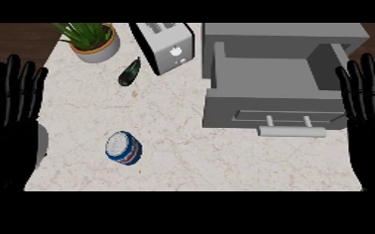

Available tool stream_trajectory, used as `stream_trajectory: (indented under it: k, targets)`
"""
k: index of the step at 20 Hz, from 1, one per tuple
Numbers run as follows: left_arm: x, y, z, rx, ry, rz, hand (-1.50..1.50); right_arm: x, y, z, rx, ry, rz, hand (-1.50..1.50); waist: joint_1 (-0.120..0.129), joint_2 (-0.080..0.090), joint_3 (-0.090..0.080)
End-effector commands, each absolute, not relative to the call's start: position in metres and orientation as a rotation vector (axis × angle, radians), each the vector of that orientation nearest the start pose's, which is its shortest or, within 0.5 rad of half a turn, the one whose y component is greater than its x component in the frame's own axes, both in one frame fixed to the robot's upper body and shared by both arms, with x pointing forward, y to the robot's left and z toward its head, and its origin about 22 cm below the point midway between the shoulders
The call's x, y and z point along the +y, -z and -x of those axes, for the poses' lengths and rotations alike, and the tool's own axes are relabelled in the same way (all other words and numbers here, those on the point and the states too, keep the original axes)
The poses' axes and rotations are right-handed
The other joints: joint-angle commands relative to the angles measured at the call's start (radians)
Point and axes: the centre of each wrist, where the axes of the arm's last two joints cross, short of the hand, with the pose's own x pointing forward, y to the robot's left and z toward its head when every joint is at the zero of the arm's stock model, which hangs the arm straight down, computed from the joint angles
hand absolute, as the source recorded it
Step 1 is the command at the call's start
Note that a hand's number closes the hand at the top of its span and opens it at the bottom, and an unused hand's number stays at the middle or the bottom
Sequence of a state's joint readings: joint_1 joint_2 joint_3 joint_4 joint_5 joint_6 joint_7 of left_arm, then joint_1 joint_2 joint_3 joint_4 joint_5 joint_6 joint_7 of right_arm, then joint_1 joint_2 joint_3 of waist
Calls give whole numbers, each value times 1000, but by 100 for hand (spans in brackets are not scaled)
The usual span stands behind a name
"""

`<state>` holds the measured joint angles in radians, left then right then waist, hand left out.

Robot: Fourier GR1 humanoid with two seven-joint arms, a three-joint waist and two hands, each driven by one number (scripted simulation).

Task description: Pick up the can, place it into the drawer and close the drawer

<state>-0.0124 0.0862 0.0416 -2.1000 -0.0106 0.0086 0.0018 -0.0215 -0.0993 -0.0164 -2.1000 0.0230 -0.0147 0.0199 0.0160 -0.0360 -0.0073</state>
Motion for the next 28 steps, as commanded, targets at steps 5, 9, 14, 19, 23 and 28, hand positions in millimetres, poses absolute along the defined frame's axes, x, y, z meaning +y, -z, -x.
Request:
stream_trajectory:
  k: [5,9,14,19,23,28]
  targets:
    - [231,-127,-205,-2061,443,549,-150,-231,-128,-214,-2081,-123,9,-150,-19,36,4]
    - [272,-107,-198,-1715,586,416,-150,-259,-103,-200,-1816,92,199,-150,-26,36,6]
    - [313,-133,-185,-1674,612,473,-150,-274,-108,-177,-1768,100,230,-150,-17,33,7]
    - [342,-143,-172,-1660,619,479,-150,-311,-101,-161,-1781,114,222,-150,-14,33,8]
    - [353,-152,-171,-1652,602,489,-150,-323,-86,-148,-1770,106,226,-150,-16,34,8]
    - [371,-148,-174,-1623,531,498,-150,-325,-95,-151,-1767,105,222,-150,-15,35,7]
